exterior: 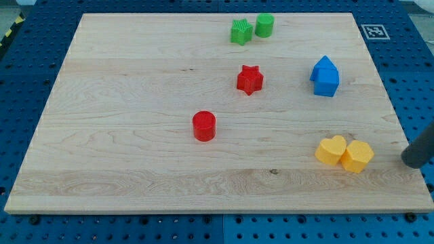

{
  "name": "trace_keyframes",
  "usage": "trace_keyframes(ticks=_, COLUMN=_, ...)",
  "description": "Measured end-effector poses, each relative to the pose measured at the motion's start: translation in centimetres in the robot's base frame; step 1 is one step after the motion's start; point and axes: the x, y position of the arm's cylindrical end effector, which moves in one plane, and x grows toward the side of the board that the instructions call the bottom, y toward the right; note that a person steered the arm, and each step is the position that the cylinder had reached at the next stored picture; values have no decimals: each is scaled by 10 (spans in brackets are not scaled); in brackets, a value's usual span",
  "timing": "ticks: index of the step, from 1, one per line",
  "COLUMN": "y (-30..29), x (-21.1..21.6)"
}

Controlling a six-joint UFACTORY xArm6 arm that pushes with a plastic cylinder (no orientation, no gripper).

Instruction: Push the yellow blocks towards the red circle

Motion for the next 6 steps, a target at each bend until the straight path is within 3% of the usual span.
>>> trace_keyframes(ticks=1, y=-50, x=10)
trace_keyframes(ticks=6, y=-124, x=-3)
